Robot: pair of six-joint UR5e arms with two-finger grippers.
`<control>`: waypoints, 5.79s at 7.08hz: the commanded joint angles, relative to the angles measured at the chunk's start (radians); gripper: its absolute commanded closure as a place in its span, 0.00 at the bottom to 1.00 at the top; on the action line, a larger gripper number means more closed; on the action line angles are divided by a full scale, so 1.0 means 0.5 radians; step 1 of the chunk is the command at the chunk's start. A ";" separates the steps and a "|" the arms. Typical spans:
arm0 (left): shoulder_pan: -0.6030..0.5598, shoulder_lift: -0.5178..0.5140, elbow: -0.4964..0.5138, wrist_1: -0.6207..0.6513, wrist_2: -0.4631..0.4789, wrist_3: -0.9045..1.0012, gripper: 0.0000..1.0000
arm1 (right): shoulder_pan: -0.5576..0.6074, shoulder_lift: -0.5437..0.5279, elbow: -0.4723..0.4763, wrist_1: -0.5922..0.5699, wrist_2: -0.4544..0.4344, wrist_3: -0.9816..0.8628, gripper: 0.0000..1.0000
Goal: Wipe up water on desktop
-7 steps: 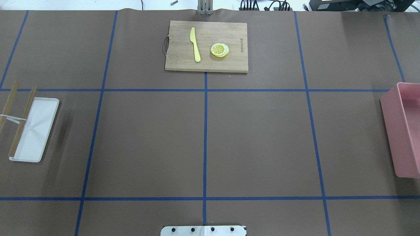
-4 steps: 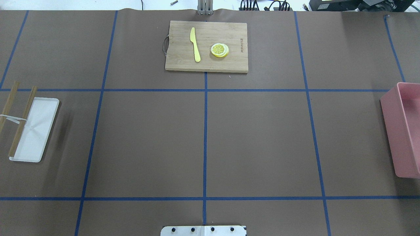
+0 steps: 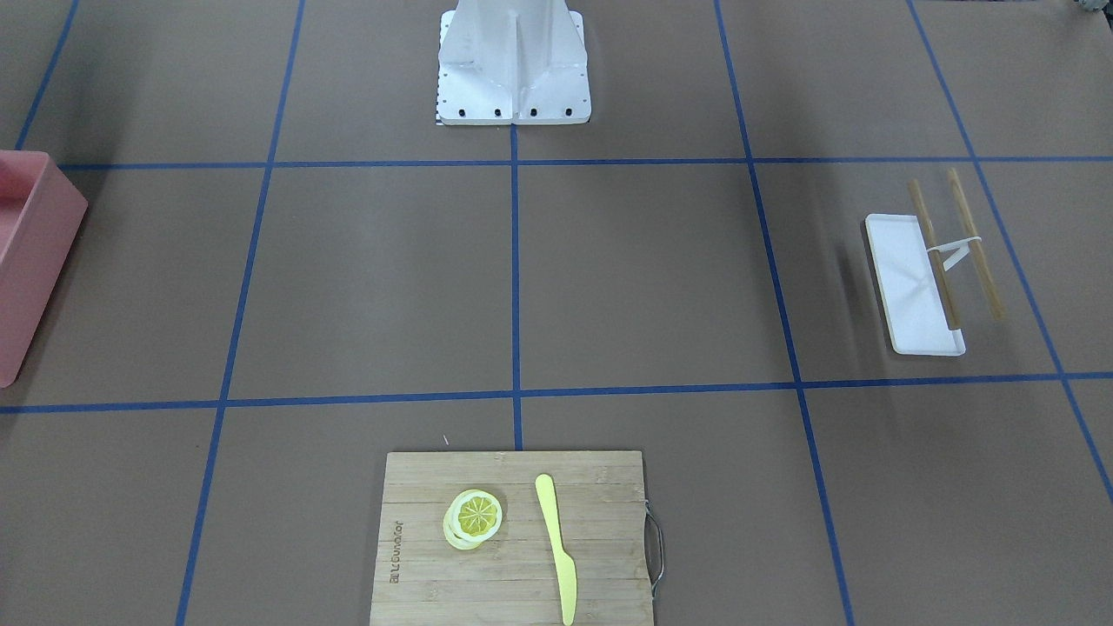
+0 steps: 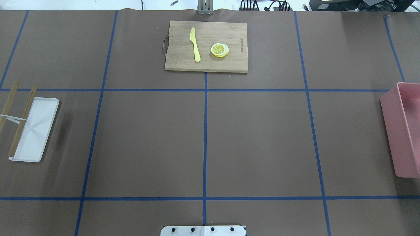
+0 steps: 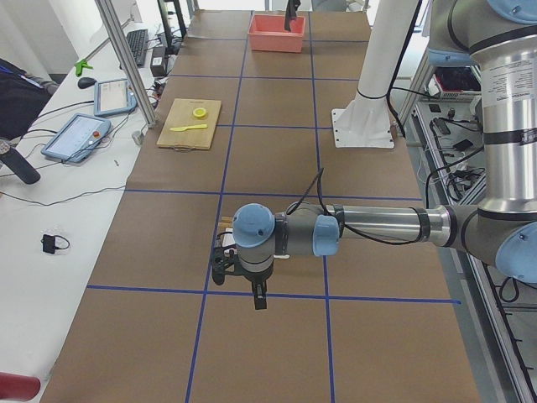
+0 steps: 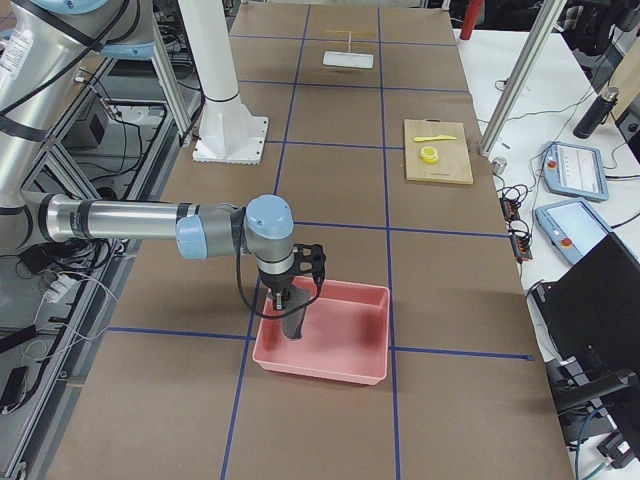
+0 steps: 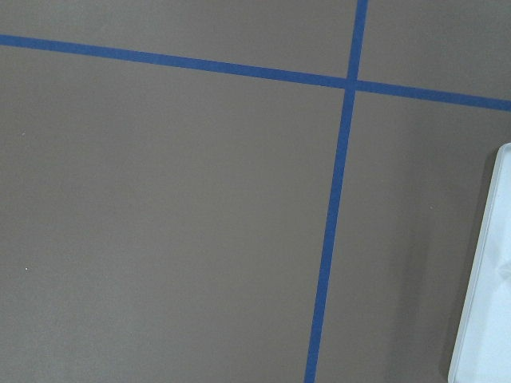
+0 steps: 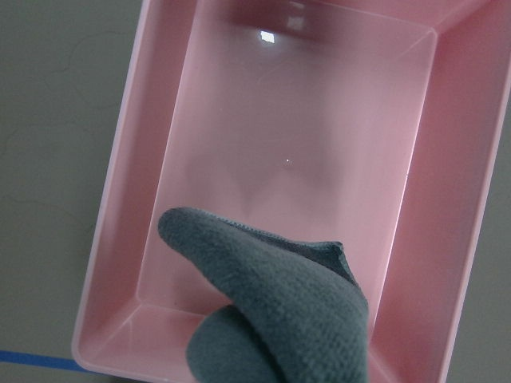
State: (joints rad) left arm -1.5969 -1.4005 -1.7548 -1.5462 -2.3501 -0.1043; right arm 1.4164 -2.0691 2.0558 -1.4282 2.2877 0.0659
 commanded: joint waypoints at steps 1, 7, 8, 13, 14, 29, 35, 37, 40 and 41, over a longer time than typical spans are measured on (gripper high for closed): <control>0.000 0.000 0.000 0.000 0.000 0.000 0.02 | -0.029 0.009 -0.001 0.000 -0.032 -0.024 0.00; 0.000 0.006 0.015 0.006 0.003 0.000 0.02 | -0.022 0.088 -0.135 0.006 -0.193 -0.248 0.00; 0.000 0.015 0.015 0.003 0.003 0.000 0.02 | -0.022 0.104 -0.172 -0.003 -0.200 -0.224 0.00; 0.000 0.015 0.012 0.003 0.003 0.000 0.02 | 0.284 0.480 -0.542 -0.027 -0.185 -0.224 0.00; 0.000 0.015 0.012 0.003 0.003 0.000 0.02 | 0.306 0.581 -0.641 -0.031 -0.185 -0.221 0.00; 0.012 0.003 0.024 -0.009 0.003 0.000 0.02 | 0.413 0.699 -0.452 -0.313 -0.023 -0.242 0.00; 0.015 0.000 0.031 -0.009 0.003 0.000 0.02 | 0.413 0.699 -0.448 -0.307 -0.023 -0.242 0.00; 0.015 0.000 0.031 -0.009 0.003 0.000 0.02 | 0.413 0.693 -0.448 -0.304 -0.020 -0.242 0.00; 0.015 0.003 0.031 -0.009 0.006 0.000 0.02 | 0.413 0.678 -0.448 -0.304 -0.020 -0.245 0.00; 0.015 0.003 0.031 -0.006 0.006 0.000 0.02 | 0.413 0.668 -0.445 -0.304 -0.020 -0.245 0.00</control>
State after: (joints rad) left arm -1.5892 -1.3995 -1.7395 -1.5505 -2.3470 -0.1043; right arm 1.6232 -1.7291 1.8320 -1.5800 2.2780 -0.0566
